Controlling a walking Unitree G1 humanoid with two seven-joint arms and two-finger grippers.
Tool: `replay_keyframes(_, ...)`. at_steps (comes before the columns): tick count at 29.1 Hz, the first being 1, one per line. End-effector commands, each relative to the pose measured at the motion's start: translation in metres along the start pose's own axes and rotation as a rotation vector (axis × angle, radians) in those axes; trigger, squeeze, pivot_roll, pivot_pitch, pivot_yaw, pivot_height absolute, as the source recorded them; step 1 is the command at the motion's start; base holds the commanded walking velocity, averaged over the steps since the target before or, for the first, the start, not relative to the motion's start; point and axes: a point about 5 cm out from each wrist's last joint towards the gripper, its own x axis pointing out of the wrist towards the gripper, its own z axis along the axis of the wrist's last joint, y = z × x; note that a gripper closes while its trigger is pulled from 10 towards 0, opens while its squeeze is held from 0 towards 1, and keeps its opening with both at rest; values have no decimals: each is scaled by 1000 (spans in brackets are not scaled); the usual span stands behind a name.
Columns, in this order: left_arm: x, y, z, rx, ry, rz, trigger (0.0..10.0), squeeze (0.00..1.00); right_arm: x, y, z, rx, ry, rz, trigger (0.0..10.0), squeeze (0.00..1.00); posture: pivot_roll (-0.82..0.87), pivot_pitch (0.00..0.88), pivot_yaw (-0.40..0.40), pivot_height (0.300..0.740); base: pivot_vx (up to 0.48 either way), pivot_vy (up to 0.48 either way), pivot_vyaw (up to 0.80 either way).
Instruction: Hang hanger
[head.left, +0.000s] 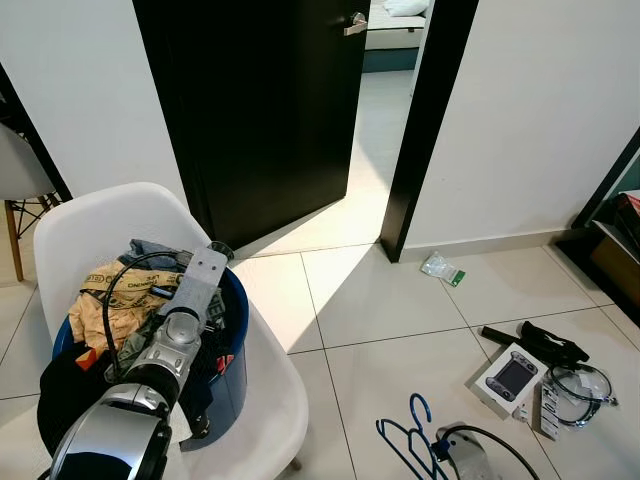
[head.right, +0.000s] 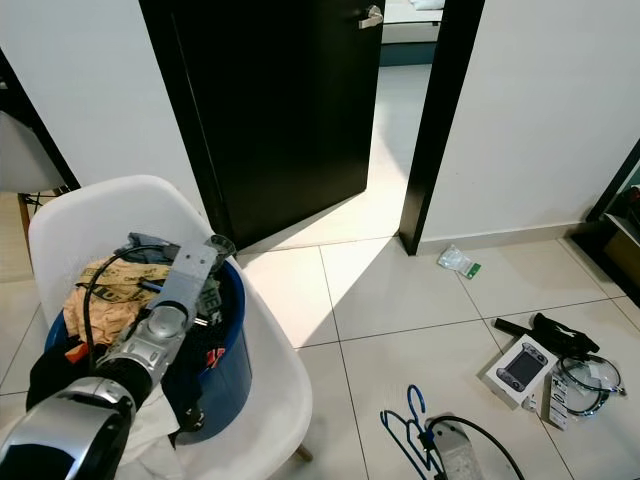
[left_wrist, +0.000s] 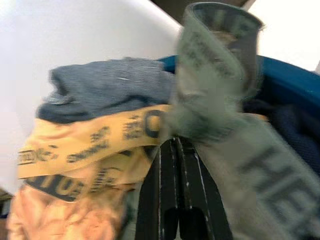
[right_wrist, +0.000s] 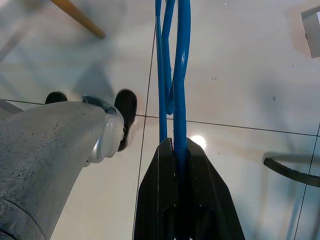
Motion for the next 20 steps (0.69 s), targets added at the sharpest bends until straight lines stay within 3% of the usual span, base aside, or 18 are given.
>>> replay_keyframes(1, 3, 10, 4, 15, -17, 35, 0, 0, 1, 2, 3, 14, -16, 0, 10000, 0, -151, 74, 2, 740, 0, 0, 0)
replay_keyframes(6, 4, 21, 5, -1, -33, 67, 0, 0, 1, 2, 5, 10, -17, 2, 10000, 0, -147, 67, 3, 740, 0, 0, 0)
replay_keyframes(8, 6, 24, 14, -51, -82, 66, 0, 0, 2, 1, 6, 6, -19, 2, 10000, 0, -146, 63, 1, 740, 0, 0, 0)
replay_keyframes(13, 7, 22, 35, -120, -174, 43, 0, 0, 2, 0, 8, 4, -19, -1, 10000, 0, -138, 53, -2, 740, 0, 0, 0)
replay_keyframes(14, 6, 13, 43, -159, -207, -37, 980, 0, 2, 0, 8, 1, -17, -1, 10000, 0, -136, 54, -5, 740, 0, 0, 0)
replay_keyframes(16, 6, 13, 43, -159, -207, -37, 980, 0, 2, 0, 8, 1, -17, -1, 10000, 0, -136, 54, -5, 740, 0, 0, 0)
replay_keyframes(17, 3, 1, 48, -150, -248, -133, 10000, 1000, 2, 0, 9, -4, -16, 0, 10000, 0, -136, 56, -7, 740, 0, 0, 0)
replay_keyframes(18, 1, -11, 50, -91, -272, -226, 10000, 1000, 2, 0, 9, -6, -15, 0, 10000, 0, -142, 64, -6, 740, 0, 0, 0)
replay_keyframes(19, 1, -11, 50, -91, -272, -226, 10000, 1000, 2, 0, 9, -6, -15, 0, 10000, 0, -142, 64, -6, 740, 0, 0, 0)
replay_keyframes(20, -1, -17, 50, -27, -286, -279, 10000, 1000, 2, 0, 8, -8, -14, 0, 10000, 0, -144, 69, -5, 740, 0, 0, 0)
